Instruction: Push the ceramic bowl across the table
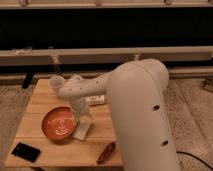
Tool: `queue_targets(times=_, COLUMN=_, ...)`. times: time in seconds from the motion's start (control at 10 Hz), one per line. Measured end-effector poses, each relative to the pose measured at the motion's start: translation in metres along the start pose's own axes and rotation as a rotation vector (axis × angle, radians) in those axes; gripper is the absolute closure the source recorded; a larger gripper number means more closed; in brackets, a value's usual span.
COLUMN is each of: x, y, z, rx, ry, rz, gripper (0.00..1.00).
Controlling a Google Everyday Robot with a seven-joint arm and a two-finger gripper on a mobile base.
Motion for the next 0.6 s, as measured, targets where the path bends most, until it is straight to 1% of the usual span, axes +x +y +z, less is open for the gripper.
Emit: queue_targets(times=0.6, x=0.013, y=-0.02, z=0.006, rx=-0.001, ry=0.018, rz=0.066, gripper=0.35)
